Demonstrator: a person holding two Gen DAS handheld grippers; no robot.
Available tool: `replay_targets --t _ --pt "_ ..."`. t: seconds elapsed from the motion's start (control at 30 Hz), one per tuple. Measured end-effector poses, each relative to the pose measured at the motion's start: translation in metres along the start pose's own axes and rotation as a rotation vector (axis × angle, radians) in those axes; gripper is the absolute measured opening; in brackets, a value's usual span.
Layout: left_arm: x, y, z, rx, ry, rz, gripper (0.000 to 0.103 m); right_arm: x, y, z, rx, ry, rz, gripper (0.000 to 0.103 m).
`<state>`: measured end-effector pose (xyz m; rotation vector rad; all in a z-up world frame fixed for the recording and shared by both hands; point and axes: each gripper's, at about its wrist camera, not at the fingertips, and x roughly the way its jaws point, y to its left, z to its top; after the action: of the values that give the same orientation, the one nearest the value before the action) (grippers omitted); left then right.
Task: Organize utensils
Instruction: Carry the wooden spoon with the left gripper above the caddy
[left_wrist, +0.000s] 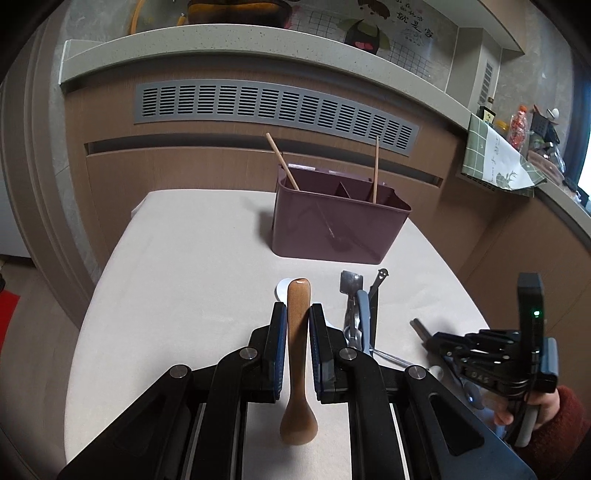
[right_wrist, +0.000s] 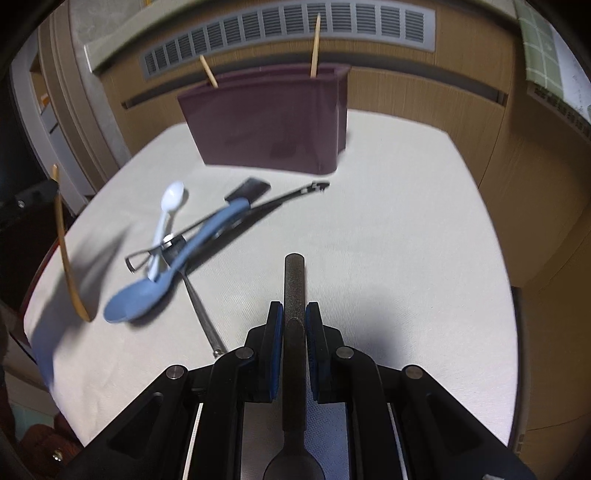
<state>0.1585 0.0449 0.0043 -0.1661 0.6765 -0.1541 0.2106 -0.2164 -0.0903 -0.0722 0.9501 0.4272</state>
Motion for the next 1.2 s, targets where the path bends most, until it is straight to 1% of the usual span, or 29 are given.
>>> replay_targets --t 0.1,0.17,0.2,0.23,0.27,0.3,0.33,0.37,0.47,0.6,0.7,0.8,0.9,1.0,1.07,1.1,1.13,1.2 --pt "0.001 0.0 0.0 -0.003 0.004 -0.006 0.012 0.008 0.002 0.004 -0.02 0.01 -0.004 0.013" --pt "0.002 0.001 0.0 -0.004 0.007 -0.007 0.012 0.012 0.003 0.01 -0.032 0.022 0.01 0.016" --pt "0.002 0.001 0.0 -0.007 0.007 -0.006 0.012 0.014 0.004 0.012 -0.042 0.028 0.02 0.02" --pt "0.002 0.002 0.0 -0.009 0.006 -0.007 0.012 0.015 0.005 0.015 -0.051 0.032 0.018 0.021" --pt "0.001 0.002 0.0 -0.011 0.006 -0.007 0.012 0.016 0.006 0.016 -0.059 0.035 0.011 0.02" --pt "0.001 0.002 0.0 -0.013 0.006 -0.008 0.012 0.017 0.008 0.018 -0.069 0.037 -0.007 0.014" --pt "0.0 0.002 0.001 -0.013 0.005 -0.007 0.012 0.017 0.009 0.019 -0.074 0.036 -0.021 0.011" --pt "0.0 0.002 0.001 -0.013 0.004 -0.006 0.012 0.014 0.008 0.02 -0.07 0.025 -0.01 0.011" --pt "-0.003 0.002 0.002 -0.011 -0.004 -0.008 0.012 -0.007 0.002 0.024 -0.023 -0.051 0.022 0.011" --pt "-0.006 -0.002 0.006 -0.007 -0.019 -0.01 0.012 -0.038 -0.003 0.028 0.007 -0.162 0.002 0.011" --pt "-0.009 -0.007 0.009 0.002 -0.037 -0.011 0.012 -0.054 -0.002 0.03 0.015 -0.227 -0.011 0.011" --pt "-0.014 -0.011 0.02 0.011 -0.08 -0.008 0.012 -0.067 -0.001 0.035 0.027 -0.296 -0.026 0.011" --pt "-0.029 -0.016 0.049 0.034 -0.167 -0.021 0.012 -0.087 -0.002 0.054 0.046 -0.387 -0.02 0.01" --pt "-0.051 -0.025 0.1 0.061 -0.291 -0.078 0.012 -0.128 0.0 0.09 0.034 -0.544 0.002 0.011" --pt "-0.059 -0.031 0.137 0.085 -0.374 -0.113 0.012 -0.159 0.005 0.12 0.002 -0.667 -0.017 0.011" --pt "-0.059 -0.033 0.152 0.088 -0.411 -0.13 0.012 -0.176 0.008 0.141 -0.018 -0.728 -0.026 0.011" --pt "-0.055 -0.034 0.17 0.095 -0.443 -0.147 0.012 -0.184 0.011 0.155 -0.03 -0.763 -0.028 0.011" --pt "-0.04 -0.034 0.19 0.096 -0.464 -0.155 0.012 -0.192 0.016 0.186 -0.058 -0.838 -0.037 0.011"
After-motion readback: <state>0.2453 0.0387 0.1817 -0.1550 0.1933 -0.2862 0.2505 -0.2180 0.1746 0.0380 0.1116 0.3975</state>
